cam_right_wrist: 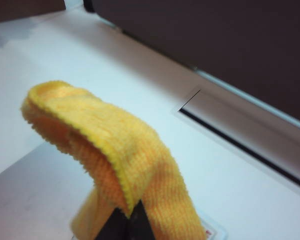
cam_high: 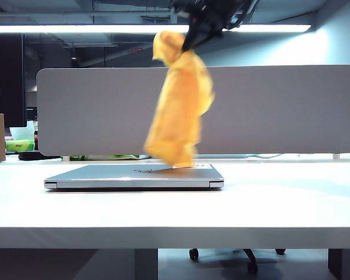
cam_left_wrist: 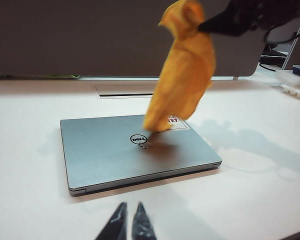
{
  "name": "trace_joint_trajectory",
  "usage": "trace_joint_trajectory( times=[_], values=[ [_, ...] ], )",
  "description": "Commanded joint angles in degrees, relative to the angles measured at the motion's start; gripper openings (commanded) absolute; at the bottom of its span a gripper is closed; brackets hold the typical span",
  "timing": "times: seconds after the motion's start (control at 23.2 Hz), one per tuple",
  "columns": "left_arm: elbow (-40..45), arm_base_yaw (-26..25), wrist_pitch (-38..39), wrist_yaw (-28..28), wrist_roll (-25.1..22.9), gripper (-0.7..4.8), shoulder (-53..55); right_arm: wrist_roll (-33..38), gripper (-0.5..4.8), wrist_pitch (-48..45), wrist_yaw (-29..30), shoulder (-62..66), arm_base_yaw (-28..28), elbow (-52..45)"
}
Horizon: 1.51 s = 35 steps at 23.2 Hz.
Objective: Pick up the rag and use it to wipe the water off the lid of the laptop on the table.
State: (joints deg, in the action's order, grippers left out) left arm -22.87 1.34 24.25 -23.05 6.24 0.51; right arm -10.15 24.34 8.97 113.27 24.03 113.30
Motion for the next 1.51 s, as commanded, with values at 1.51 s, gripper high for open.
trace_joint_trajectory(
  times=[1.51],
  values=[
    [-0.2,0.0,-0.7,0.4,0.1,0.19,0.1,-0.9,-0.05,24.0,-10.7,10.8,1.7,2.9]
  ],
)
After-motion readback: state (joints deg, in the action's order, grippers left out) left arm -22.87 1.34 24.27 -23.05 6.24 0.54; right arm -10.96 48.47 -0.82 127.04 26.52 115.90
